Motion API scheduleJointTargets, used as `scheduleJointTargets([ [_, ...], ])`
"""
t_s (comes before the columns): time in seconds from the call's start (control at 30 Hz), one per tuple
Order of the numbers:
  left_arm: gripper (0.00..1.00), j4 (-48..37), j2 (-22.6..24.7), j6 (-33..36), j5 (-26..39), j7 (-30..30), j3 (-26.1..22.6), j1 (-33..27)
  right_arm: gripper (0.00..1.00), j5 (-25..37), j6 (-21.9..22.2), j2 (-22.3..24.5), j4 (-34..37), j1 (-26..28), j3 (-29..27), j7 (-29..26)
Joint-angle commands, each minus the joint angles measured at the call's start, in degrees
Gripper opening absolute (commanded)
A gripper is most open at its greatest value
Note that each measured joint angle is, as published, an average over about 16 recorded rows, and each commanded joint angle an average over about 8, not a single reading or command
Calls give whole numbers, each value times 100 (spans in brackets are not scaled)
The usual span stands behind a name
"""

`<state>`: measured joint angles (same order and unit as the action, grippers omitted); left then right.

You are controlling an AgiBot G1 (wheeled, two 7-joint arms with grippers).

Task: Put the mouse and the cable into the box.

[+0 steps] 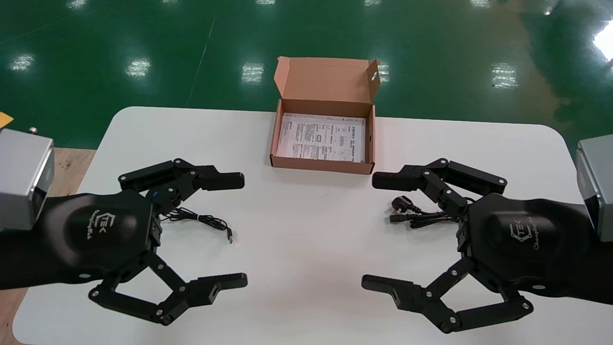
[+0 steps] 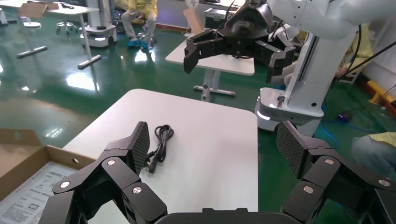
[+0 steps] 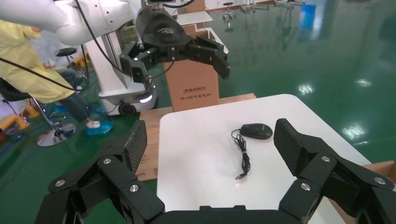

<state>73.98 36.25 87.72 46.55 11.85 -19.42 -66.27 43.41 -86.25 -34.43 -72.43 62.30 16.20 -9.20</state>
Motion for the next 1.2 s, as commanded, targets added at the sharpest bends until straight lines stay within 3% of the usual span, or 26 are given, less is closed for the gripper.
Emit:
scheduleJointTargets([
  [0.03,100,56,2,86,59,17,-37,-54,100,1,7,4,-28,1,-2,-7],
  [0.3,100,-471,621,298,1851,239,-1367,-1750,100,859,-345,230,841,365,193,920],
  [0.6,100,-2504,1361,252,3493,-445,-2632,-3011,100,2141,-382,113,2418,1145,918,2292],
  [0.87,100,-4400,1797,27,3886,-1177,-2946,-3355,100,3100,92,-402,3962,1927,1338,3235],
  [1.2,100,-5830,2124,-657,4127,-2233,-3018,-3460,100,3906,484,-1013,5097,2547,1727,4194],
])
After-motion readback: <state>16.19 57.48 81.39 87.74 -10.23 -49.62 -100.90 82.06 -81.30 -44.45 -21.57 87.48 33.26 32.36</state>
